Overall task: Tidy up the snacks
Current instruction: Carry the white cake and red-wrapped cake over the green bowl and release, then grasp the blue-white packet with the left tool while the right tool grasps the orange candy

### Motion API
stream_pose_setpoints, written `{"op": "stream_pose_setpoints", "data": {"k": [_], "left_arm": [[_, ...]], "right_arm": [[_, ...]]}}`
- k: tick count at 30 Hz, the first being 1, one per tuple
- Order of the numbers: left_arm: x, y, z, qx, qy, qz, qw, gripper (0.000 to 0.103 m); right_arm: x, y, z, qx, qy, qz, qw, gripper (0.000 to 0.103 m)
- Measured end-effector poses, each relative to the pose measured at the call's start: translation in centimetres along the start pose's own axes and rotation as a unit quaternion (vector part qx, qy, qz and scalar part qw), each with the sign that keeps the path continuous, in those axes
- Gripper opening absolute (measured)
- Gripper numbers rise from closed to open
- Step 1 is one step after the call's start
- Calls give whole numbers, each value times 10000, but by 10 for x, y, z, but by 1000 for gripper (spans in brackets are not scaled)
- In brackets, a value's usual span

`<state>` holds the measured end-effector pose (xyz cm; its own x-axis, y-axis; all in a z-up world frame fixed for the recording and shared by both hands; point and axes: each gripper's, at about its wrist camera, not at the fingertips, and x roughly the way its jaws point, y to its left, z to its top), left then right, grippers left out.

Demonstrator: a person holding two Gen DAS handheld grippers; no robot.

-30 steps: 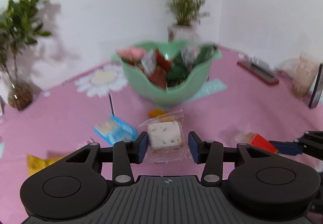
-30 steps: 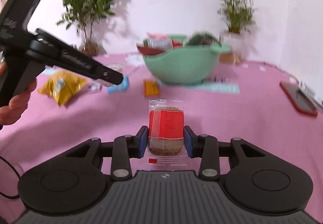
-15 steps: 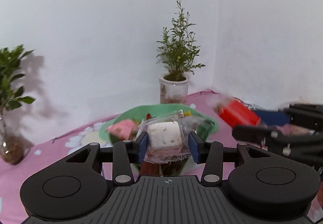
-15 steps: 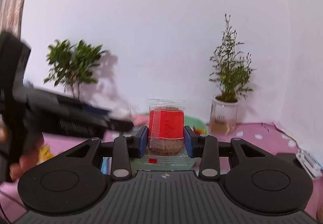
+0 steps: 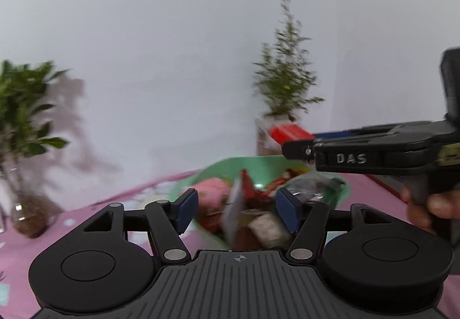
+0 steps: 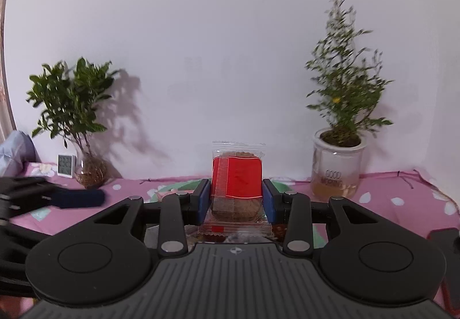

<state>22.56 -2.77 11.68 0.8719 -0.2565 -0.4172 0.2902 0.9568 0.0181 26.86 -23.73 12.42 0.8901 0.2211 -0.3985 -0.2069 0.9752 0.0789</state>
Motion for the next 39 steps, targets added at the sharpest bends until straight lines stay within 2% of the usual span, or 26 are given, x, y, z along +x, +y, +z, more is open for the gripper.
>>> {"op": "stream_pose_setpoints", "data": {"k": [3,5,9,11,13,15,17,19,25,31,33,34,39], "left_arm": [[-13,20,-10,-99,73,318,9994,103],[-16,37,-21,-246,226,527,9981,103],[-11,64,-45,-715,802,878,9903,103],[-4,69,-55,-930,1084,872,9859,103],[7,68,-65,-1083,1332,750,9823,103],[19,64,-72,-1164,1554,712,9784,103],[33,61,-78,-1231,1809,657,9736,103],[39,57,-84,-1254,1964,741,9696,103],[46,54,-90,-1106,2072,1006,9668,103],[59,58,-90,-1271,2151,1043,9626,103],[62,54,-91,-1192,2137,1069,9637,103],[63,52,-90,-1154,2112,1049,9649,103],[55,40,-91,-820,1901,1043,9728,103]], "right_arm": [[2,7,-7,-64,82,-66,9999,52],[-12,12,-15,-148,-8,-19,9999,61],[-55,26,-40,-262,-208,75,9994,63],[-73,32,-55,-161,-183,242,9994,63],[-83,37,-73,-60,-28,414,9991,63],[-78,43,-92,-69,341,529,9980,62],[-66,50,-107,-173,623,463,9968,55],[-51,54,-116,-184,857,419,9953,55],[-6,62,-123,-188,1131,314,9929,55],[21,73,-123,-250,1376,293,9897,56],[22,77,-123,-356,1368,281,9896,42],[21,78,-124,-392,1381,271,9893,32],[5,77,-129,-423,1374,269,9893,32]]}}
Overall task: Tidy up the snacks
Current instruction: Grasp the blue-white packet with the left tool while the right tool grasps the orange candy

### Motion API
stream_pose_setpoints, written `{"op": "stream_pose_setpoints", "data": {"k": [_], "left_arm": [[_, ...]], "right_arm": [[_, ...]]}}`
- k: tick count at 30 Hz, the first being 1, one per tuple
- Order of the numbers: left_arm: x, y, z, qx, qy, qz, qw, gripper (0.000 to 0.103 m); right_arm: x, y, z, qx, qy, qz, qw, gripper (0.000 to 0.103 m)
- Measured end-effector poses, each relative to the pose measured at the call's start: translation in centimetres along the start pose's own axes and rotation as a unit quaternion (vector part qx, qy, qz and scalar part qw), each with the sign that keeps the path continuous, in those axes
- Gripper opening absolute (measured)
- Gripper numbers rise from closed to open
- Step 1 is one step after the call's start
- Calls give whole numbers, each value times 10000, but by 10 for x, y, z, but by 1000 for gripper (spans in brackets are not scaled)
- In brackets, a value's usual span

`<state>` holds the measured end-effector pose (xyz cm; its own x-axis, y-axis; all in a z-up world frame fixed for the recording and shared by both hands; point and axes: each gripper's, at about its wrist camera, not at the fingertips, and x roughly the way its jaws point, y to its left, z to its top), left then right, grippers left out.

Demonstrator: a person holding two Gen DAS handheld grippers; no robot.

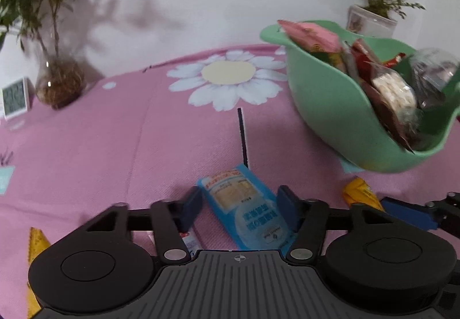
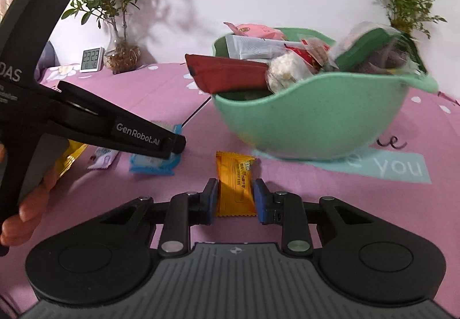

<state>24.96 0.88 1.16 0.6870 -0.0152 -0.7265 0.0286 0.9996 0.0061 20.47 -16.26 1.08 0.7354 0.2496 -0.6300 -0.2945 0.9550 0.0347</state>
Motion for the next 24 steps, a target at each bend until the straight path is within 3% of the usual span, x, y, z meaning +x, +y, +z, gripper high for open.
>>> {"op": "stream_pose_setpoints", "data": {"k": [10,24], "left_arm": [[-30,-20,-25,269,0,-495,9984,89],[-69,-37,-61,437,87,-719,9964,89]], "right_arm": [[-44,-2,-32,336,-45,-15,9994,32],[-87,13,-64,309,-94,-134,9994,32]]}}
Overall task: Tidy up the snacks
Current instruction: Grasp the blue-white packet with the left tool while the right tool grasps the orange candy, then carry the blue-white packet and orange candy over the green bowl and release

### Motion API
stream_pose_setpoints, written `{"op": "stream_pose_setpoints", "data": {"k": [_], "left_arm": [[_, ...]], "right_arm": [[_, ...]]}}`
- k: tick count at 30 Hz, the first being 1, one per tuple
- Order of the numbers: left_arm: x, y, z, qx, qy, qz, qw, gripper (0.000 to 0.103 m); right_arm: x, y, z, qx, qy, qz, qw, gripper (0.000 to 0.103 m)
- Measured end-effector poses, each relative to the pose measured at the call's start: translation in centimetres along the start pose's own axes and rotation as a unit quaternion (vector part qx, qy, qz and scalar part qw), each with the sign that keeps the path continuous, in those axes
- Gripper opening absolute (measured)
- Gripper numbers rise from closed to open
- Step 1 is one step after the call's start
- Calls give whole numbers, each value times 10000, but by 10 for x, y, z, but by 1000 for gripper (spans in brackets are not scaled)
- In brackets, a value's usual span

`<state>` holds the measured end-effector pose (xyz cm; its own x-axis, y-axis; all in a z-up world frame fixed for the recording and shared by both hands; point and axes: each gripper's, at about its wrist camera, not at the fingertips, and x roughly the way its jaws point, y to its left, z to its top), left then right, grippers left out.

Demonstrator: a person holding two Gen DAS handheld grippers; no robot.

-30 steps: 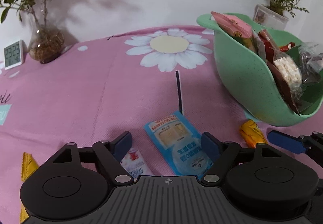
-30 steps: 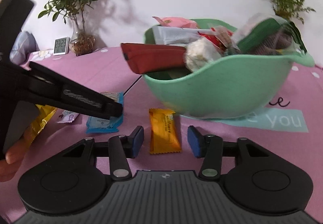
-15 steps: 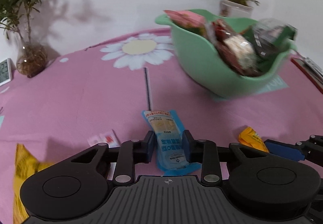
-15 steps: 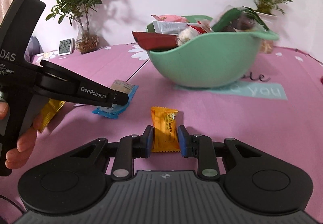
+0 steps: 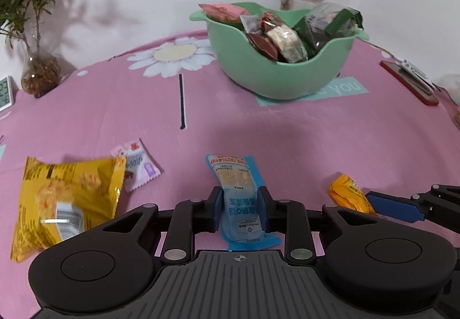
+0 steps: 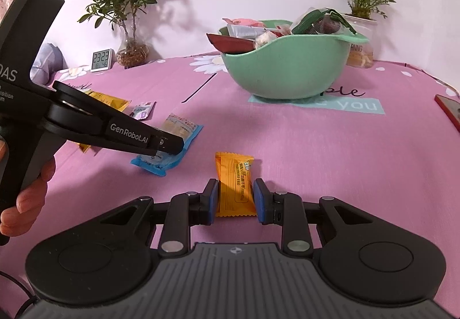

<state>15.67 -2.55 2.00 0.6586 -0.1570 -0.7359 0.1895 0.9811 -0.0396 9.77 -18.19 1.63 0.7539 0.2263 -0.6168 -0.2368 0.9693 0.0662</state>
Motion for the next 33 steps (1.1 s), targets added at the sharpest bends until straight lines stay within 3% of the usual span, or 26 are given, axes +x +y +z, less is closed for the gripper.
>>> {"op": "stream_pose_setpoints", "data": {"k": [5,9,17,25,27,29,33], "left_arm": [[-6,0,-6,16,24,-27,10000,89],[-13,11,-9,-240,103,-102,9996,103],[-18,19,-13,-607,232,-246,9976,103],[1,-9,-7,15,45,98,9999,103],[1,-15,-6,178,-14,77,9998,99],[0,-22,-3,354,-64,134,9993,84],[-12,-33,1,504,-247,27,9984,81]], "right_arm": [[-6,2,-5,-10,-24,-3,10000,32],[-8,4,-8,-70,-50,-12,10000,32],[-7,5,-8,-76,-58,-42,9999,34],[-4,4,-6,-141,-57,-61,9999,35],[-2,3,-5,-151,-60,-52,9999,35],[-1,4,-4,-194,-84,-88,9997,30],[-5,6,-3,-325,-214,-242,9989,29]]}}
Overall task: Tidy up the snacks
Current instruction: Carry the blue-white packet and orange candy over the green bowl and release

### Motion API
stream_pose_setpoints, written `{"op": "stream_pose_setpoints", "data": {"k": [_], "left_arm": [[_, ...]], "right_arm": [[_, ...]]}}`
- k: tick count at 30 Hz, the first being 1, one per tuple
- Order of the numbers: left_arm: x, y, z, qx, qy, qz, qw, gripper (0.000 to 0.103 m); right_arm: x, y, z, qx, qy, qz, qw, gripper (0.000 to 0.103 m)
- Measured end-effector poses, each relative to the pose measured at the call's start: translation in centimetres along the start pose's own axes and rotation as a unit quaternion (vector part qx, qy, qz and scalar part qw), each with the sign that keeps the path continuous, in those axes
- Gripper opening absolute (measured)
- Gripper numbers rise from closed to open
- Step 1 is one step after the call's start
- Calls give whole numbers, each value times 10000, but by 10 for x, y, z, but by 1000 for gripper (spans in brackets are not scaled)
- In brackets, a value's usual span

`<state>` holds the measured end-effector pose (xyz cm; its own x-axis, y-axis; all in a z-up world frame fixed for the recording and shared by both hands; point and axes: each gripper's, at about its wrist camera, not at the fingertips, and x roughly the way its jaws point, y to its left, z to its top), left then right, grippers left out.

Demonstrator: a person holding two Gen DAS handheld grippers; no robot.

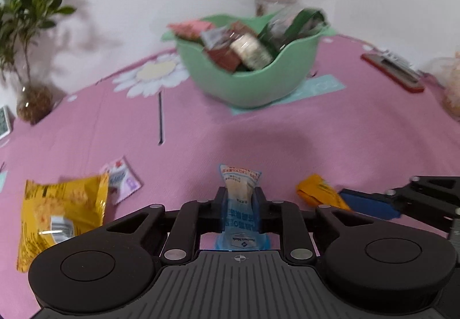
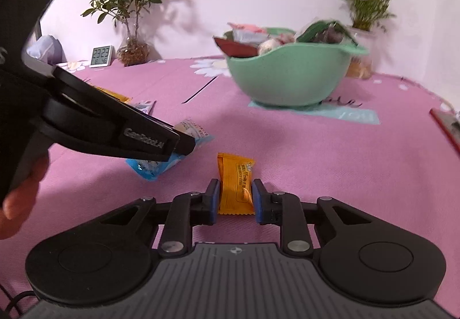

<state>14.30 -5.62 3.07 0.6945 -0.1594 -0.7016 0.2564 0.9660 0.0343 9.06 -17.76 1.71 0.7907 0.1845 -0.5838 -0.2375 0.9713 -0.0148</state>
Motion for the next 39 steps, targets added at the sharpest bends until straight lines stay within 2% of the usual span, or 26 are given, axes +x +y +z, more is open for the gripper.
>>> {"op": "stream_pose_setpoints", "data": {"k": [4,8,10,11,15,21,25,31,36,39], "left_arm": [[-10,-16,0,96,-150,-75,9998,78],[-22,-26,-1,24,-351,-395,9986,75],[-29,-21,1,-58,-474,-521,9975,67],[-33,-16,2,-80,-579,-572,9967,66],[-55,2,4,-149,-1038,-551,9930,66],[-77,24,11,-293,-1325,-369,9901,66],[-84,35,31,-347,-1497,-379,9874,66],[-76,35,78,-201,-1785,-374,9830,66],[-44,35,122,-184,-1818,-427,9822,66],[-16,34,138,-202,-1684,-393,9847,66]], "right_arm": [[-11,-12,0,-45,-146,-330,9993,29],[-24,-31,-4,210,-181,-636,9976,29],[-29,-38,-6,274,-182,-756,9966,29],[-32,-42,-7,308,-197,-802,9961,29],[-37,-52,-7,529,-273,-807,9950,28],[-38,-50,0,630,-464,-637,9949,28],[-42,-50,19,569,-699,-462,9949,28],[-42,-60,68,363,-1182,-313,9918,28],[-23,-73,108,185,-1499,-275,9881,29],[-3,-85,129,215,-1503,-252,9881,29]]}}
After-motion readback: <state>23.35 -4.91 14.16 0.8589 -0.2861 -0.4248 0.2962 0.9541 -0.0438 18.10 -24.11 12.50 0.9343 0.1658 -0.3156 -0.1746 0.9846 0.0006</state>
